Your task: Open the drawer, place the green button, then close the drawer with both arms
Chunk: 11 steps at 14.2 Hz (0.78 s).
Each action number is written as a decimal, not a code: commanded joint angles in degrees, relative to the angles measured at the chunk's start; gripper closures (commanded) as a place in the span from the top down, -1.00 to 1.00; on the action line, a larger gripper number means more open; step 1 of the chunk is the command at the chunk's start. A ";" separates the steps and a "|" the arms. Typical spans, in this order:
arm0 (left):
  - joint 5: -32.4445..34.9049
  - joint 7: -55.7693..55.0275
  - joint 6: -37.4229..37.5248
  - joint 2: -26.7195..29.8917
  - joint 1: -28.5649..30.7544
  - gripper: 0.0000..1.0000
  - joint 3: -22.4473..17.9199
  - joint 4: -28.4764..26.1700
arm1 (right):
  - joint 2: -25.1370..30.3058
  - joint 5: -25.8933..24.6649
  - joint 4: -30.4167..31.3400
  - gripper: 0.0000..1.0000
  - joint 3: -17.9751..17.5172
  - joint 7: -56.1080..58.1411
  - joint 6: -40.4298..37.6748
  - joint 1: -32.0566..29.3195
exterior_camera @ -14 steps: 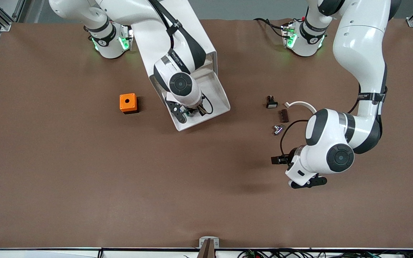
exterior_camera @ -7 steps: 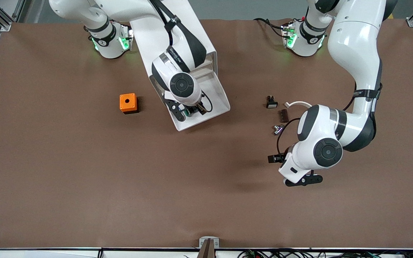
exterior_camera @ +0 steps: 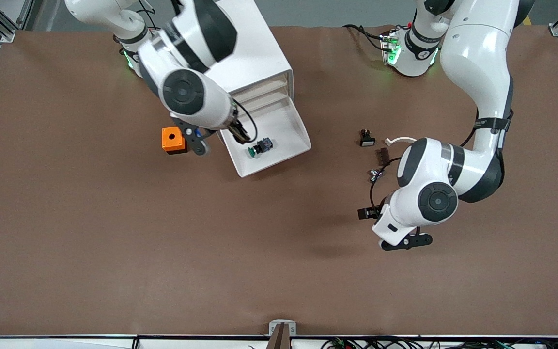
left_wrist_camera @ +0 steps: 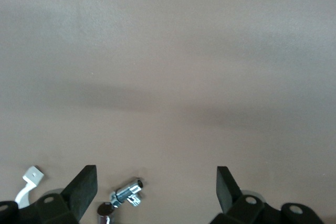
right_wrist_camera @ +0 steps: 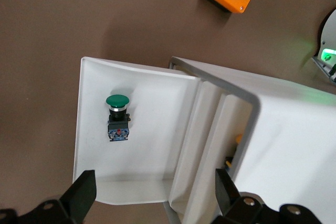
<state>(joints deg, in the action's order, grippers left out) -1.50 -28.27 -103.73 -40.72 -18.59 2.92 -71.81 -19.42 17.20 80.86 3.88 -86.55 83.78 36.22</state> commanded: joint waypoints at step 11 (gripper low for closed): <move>0.71 -29.04 -12.54 -4.80 -17.97 1.00 -0.20 -1.92 | 20.38 -8.92 9.23 1.00 -0.63 61.28 -11.27 -26.28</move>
<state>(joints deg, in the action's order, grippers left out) -1.47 -56.39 -114.43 -44.70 -35.84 3.04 -73.31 -2.53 10.28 86.09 4.38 -32.44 71.42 13.33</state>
